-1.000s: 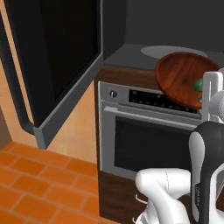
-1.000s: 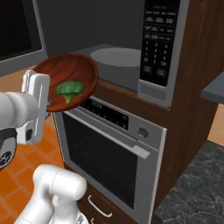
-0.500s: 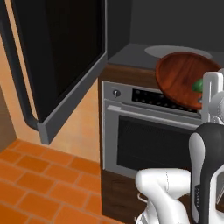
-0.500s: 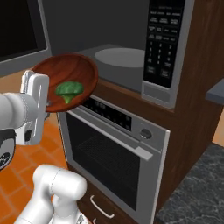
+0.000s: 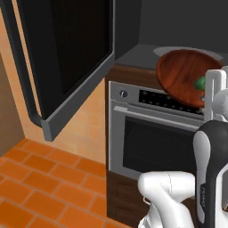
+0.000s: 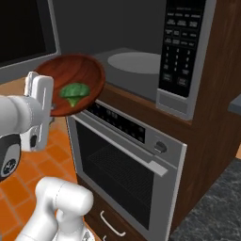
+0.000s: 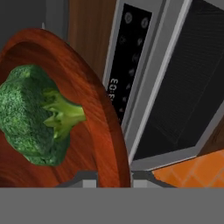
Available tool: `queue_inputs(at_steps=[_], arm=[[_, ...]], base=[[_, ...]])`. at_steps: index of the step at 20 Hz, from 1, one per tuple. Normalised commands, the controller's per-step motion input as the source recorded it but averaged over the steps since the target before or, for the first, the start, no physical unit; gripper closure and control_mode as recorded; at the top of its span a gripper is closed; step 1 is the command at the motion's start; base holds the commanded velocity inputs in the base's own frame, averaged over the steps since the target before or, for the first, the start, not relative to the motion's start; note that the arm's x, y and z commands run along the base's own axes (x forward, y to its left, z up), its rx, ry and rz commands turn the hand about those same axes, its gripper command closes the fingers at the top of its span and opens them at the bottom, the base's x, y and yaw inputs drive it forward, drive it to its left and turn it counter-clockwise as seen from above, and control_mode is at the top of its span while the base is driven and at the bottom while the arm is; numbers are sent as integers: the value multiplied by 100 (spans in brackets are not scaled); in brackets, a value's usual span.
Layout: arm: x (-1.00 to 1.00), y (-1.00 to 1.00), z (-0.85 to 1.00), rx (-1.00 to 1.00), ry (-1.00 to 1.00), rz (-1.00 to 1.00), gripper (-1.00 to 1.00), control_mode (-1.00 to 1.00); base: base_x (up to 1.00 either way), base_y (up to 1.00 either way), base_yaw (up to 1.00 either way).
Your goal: Pick the broccoli from the sink and place it in the bowl. Then pick the bowl and place it in the microwave. Then close the microwave door and press the start button.
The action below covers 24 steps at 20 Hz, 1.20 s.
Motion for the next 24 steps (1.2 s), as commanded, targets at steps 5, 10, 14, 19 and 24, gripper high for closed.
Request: queue_inputs(at_steps=[5,10,14,19,24], arm=[[55,2,47,-7,-9,-9,100,-100],[60,-10,31,0,-7,-16,100,-100],[71,-42,13,2,-3,-15,100,-100],[89,-41,15,4,0,-14,100,-100],[77,-28,11,3,1,-8,100,-100]], base=[[0,0,0],[0,0,0],[0,0,0],[0,0,0],[0,0,0]])
